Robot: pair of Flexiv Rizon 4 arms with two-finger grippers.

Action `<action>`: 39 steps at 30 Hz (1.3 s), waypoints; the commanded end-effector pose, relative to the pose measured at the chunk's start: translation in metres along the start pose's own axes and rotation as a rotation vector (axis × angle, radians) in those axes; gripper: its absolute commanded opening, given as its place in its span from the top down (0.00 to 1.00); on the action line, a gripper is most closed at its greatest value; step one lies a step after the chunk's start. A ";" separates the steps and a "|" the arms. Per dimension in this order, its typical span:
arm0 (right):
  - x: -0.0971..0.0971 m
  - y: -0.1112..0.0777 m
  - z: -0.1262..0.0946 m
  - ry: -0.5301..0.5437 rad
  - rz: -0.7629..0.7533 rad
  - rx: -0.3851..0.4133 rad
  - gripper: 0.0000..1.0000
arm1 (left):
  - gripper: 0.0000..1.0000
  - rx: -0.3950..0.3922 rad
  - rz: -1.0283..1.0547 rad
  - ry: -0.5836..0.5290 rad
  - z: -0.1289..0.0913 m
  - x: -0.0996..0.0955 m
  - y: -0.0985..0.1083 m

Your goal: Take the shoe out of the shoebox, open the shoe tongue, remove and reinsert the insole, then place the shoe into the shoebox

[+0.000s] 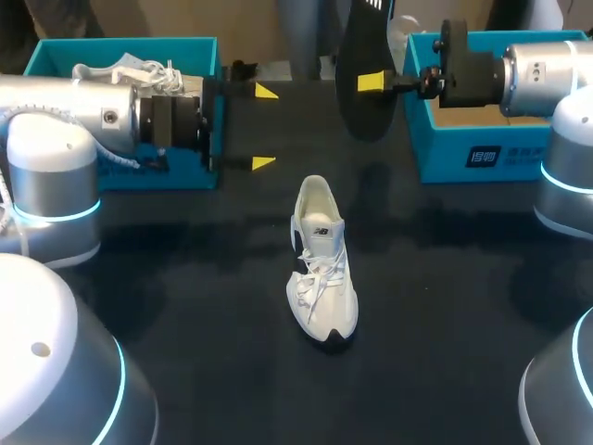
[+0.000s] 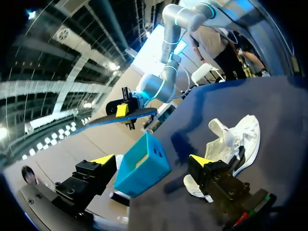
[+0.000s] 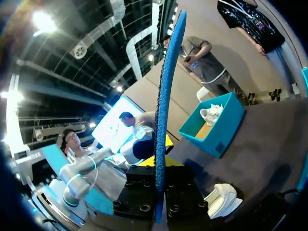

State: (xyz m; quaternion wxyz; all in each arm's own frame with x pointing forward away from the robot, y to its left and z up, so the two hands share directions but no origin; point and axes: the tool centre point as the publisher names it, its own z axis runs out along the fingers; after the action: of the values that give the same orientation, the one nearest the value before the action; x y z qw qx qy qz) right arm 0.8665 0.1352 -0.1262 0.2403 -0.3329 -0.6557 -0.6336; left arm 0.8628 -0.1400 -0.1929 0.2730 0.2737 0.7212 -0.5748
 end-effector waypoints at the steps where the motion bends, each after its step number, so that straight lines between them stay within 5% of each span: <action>1: -0.008 0.000 0.011 -0.013 -0.085 0.006 1.00 | 0.00 -0.043 -0.043 0.040 -0.012 0.000 -0.009; 10: -0.023 -0.010 0.022 -0.030 -0.279 0.007 1.00 | 0.00 -0.110 -0.134 0.120 -0.024 0.017 -0.010; 28: -0.040 -0.031 0.040 -0.053 -0.422 -0.018 1.00 | 0.00 -0.327 -0.295 0.183 -0.030 0.052 0.015; 39: -0.040 -0.031 0.040 -0.053 -0.422 -0.018 1.00 | 0.00 -0.327 -0.295 0.183 -0.030 0.052 0.015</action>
State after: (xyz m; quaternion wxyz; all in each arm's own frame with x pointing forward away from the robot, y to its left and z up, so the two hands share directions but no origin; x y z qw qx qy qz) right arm 0.8745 0.1680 -0.1795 0.0827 -0.2059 -0.7109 -0.6674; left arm 0.8355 -0.1039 -0.2345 0.1604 0.1685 0.8579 -0.4582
